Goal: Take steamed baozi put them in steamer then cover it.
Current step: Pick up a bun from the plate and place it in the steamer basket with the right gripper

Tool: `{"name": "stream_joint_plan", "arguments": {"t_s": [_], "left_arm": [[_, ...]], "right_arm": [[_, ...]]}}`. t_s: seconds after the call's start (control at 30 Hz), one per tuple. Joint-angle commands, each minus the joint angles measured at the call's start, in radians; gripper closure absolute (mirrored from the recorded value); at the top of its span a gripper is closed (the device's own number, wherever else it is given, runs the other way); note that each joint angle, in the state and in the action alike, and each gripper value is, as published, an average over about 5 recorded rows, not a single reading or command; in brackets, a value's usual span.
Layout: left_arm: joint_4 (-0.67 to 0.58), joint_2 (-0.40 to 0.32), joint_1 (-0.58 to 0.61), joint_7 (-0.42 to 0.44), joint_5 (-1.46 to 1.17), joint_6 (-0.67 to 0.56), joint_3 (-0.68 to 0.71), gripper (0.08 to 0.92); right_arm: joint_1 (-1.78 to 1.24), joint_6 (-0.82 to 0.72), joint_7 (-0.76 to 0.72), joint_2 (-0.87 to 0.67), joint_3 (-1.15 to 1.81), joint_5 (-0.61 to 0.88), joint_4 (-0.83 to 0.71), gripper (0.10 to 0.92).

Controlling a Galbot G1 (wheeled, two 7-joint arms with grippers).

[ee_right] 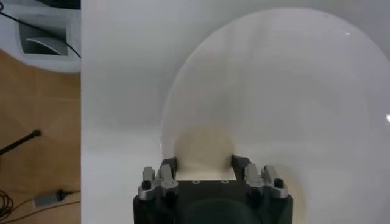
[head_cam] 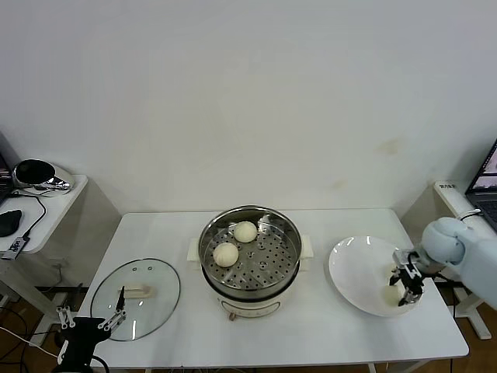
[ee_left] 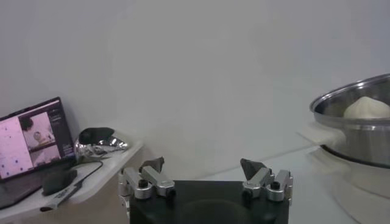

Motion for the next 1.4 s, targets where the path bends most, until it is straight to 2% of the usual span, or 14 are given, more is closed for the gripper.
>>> {"name": "stream_joint_plan", "arguments": {"t_s": [0.03, 0.37, 0.67, 1.07, 1.23, 1.4], "left_arm": [[-0.002, 0.001, -0.003, 0.000, 0.000, 0.000, 0.003, 0.177], [0.002, 0.004, -0.007, -0.002, -0.002, -0.002, 0.000, 0.177], [0.009, -0.001, -0.011, -0.004, -0.002, -0.005, -0.005, 0.177], [0.005, -0.010, -0.013, -0.005, -0.010, -0.005, -0.028, 0.177], [0.006, -0.013, -0.016, -0.005, -0.012, -0.005, -0.031, 0.177], [0.006, -0.014, -0.018, -0.005, -0.014, -0.005, -0.031, 0.177]], "right_arm": [[0.227, -0.006, -0.009, -0.012, -0.080, 0.090, 0.027, 0.452], [0.667, -0.023, 0.017, 0.175, -0.316, 0.299, 0.063, 0.442], [0.750, 0.050, 0.153, 0.420, -0.462, 0.502, 0.089, 0.432], [0.692, 0.265, 0.193, 0.693, -0.565, 0.339, 0.028, 0.427], [0.655, 0.399, 0.188, 0.758, -0.577, 0.230, -0.016, 0.421], [0.643, 0.459, 0.149, 0.783, -0.594, 0.137, -0.009, 0.415]]}}
